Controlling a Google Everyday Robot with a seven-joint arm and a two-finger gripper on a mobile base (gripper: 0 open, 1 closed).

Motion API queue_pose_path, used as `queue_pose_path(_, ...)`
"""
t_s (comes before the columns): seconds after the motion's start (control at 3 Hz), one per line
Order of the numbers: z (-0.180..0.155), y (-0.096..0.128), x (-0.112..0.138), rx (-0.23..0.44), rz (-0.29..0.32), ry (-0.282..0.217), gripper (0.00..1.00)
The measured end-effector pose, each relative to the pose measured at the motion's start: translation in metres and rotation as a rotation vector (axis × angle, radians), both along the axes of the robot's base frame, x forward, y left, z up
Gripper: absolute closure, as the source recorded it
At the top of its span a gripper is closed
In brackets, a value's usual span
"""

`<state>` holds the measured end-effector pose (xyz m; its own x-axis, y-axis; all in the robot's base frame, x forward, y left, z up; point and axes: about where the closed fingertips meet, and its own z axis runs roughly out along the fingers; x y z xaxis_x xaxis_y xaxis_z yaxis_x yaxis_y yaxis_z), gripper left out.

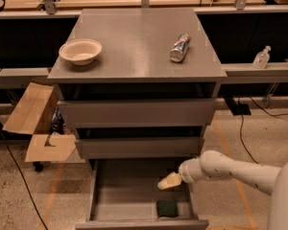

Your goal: Pick sponge from bottom drawer and place on counter

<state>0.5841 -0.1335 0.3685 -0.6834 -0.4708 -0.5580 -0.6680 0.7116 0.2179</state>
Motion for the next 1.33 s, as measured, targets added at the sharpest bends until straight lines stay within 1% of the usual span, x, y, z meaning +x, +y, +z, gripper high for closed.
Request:
queue_pose_path(0.33,-0.027,-0.007,-0.003,0.077,-0.033,0.025,0.0)
queue_pose_path(0.67,-0.032,-0.009,-0.003,0.084,-0.038,0.029,0.0)
queue_pose_path(1.0,-0.046,-0.003,-0.004,0.07,-0.026,0.058,0.0)
queue_pose_path(1.33,-0.093,-0.001,-0.014,0.089,-0.048,0.086,0.0)
